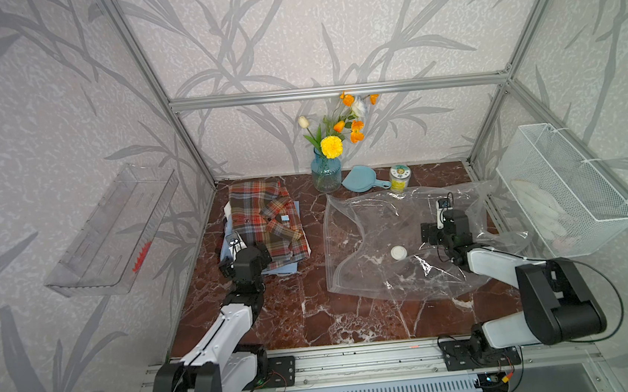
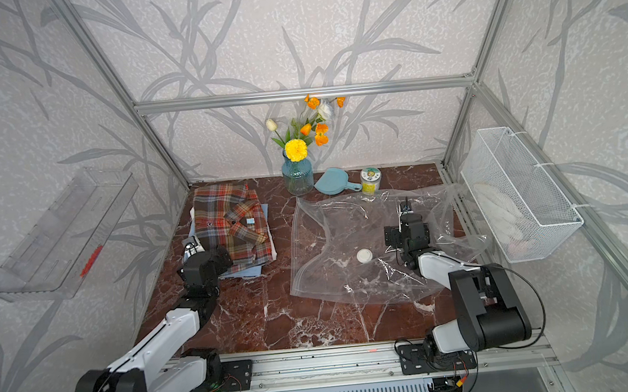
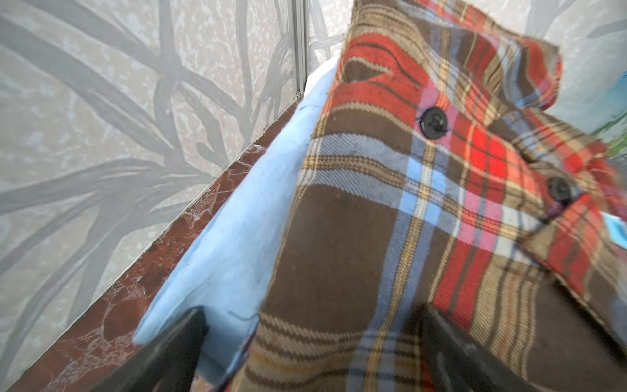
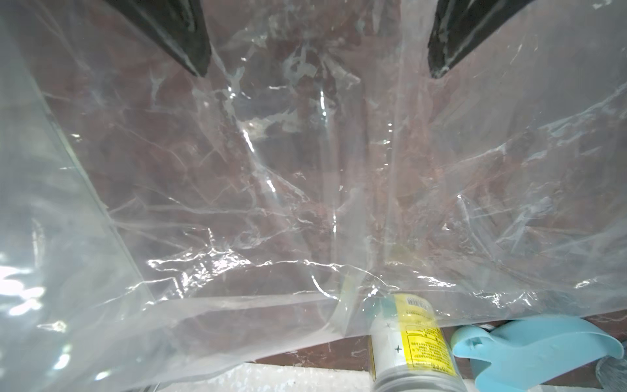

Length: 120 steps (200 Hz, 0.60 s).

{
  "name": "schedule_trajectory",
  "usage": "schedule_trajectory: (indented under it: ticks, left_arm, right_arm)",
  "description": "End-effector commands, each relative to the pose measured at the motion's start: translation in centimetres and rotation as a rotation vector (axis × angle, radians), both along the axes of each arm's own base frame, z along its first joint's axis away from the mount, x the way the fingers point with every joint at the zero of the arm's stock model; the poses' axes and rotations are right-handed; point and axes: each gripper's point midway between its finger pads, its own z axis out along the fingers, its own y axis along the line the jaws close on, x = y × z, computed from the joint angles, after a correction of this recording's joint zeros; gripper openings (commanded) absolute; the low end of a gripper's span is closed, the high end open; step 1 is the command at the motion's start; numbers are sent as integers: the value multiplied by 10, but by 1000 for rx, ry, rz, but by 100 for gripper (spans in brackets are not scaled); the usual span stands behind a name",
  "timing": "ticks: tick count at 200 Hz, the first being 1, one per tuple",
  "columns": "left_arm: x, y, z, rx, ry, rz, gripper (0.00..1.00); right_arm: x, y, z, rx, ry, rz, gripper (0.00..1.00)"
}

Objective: Take the shirt out of the vacuum bag
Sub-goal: Reset both arms

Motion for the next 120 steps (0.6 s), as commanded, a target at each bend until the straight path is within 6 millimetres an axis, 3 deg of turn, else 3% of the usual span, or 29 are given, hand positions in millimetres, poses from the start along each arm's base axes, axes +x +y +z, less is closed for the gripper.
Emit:
schedule_trajectory:
  ticks: [1, 38, 46, 58, 74, 86, 104, 120]
  left_arm:
    - [12, 7, 15, 49, -102, -16, 100]
    - [26, 31, 4, -59, -182, 26, 100]
    - [33, 27, 2, -49, -200, -11, 100]
    - [48, 4, -14, -45, -143, -160, 100]
    - [63, 0, -17, -21, -134, -187, 100]
    - [62, -1, -22, -52, -51, -186, 100]
    - [61, -1, -19, -30, -126, -192, 100]
    - [61, 0, -19, -42, -91, -184, 100]
  right_arm:
    - [16, 5, 23, -21, -144, 43, 99]
    - [8, 4, 14, -10, -244, 48, 99]
    - [9, 5, 14, -9, -260, 47, 99]
    - [8, 5, 14, -10, -250, 48, 99]
    - [8, 5, 14, -9, -229, 51, 99]
    - [8, 4, 14, -9, -236, 49, 99]
    - [8, 5, 14, -10, -230, 51, 99]
    - [8, 5, 14, -10, -231, 52, 99]
